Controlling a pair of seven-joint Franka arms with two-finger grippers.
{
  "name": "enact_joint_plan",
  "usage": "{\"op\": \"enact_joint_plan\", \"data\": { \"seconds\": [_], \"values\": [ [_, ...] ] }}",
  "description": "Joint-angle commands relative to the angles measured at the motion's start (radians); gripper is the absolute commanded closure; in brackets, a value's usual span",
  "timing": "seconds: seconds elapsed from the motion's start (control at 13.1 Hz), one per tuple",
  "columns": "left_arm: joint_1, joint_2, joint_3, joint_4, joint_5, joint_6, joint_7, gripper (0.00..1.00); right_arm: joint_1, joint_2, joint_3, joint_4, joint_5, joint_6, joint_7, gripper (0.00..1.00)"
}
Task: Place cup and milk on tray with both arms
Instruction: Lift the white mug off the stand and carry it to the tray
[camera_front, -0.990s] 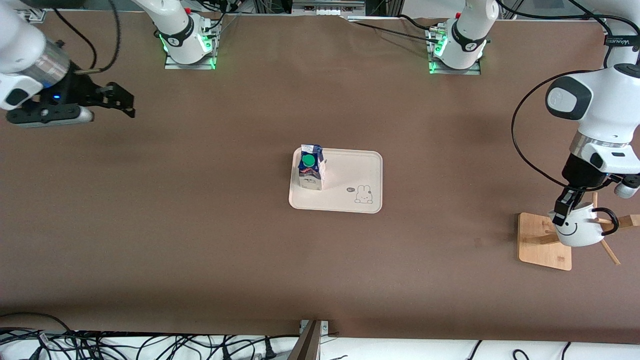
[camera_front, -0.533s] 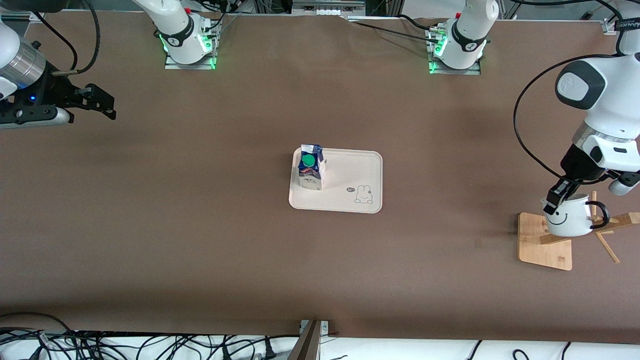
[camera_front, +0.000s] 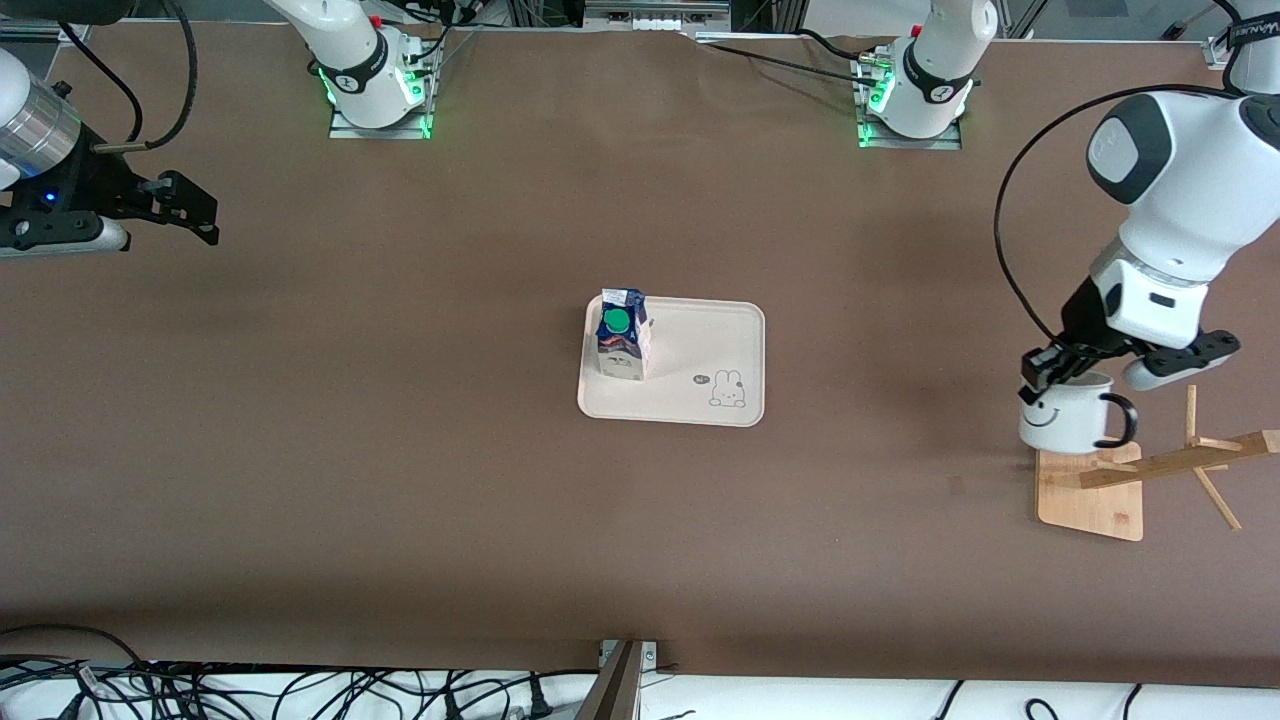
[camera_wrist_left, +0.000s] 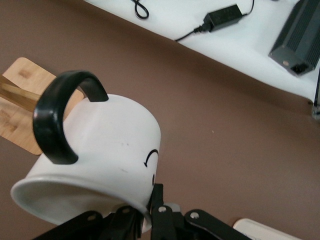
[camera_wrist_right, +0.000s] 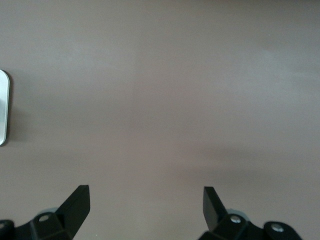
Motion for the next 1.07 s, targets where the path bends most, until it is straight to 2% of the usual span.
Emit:
{"op": "enact_joint_plan", "data": {
  "seconds": [0.0,0.08,0.23,0.53,0.76,0.99],
  "values": [
    [0.003,0.006,-0.053,0.141,0.03,-0.291,0.002,1.0,-0.003,0.017,0.005,0.041,-0.006,-0.006,0.005,0.0],
    [-0.002,0.024,-0.084,0.183,0.031,-0.386,-0.001,1.0,-0.003,0.029,0.005,0.061,-0.003,-0.003,0.006,0.0],
    [-0.005,0.056,-0.116,0.215,0.031,-0.47,-0.004,1.0,0.0,0.035,0.011,0.075,-0.003,-0.001,0.006,0.0],
    [-0.038,0.121,-0.21,0.217,0.03,-0.484,-0.059,1.0,0.016,0.035,0.01,0.076,-0.003,-0.004,0.006,0.0],
    [-0.17,0.212,-0.21,0.252,0.019,-0.495,-0.067,1.0,0.016,0.035,0.008,0.076,-0.001,-0.004,0.008,0.0],
    [-0.303,0.396,-0.201,0.393,0.031,-0.536,-0.068,1.0,0.016,0.035,0.008,0.076,0.002,-0.004,0.008,0.0]
  ]
}}
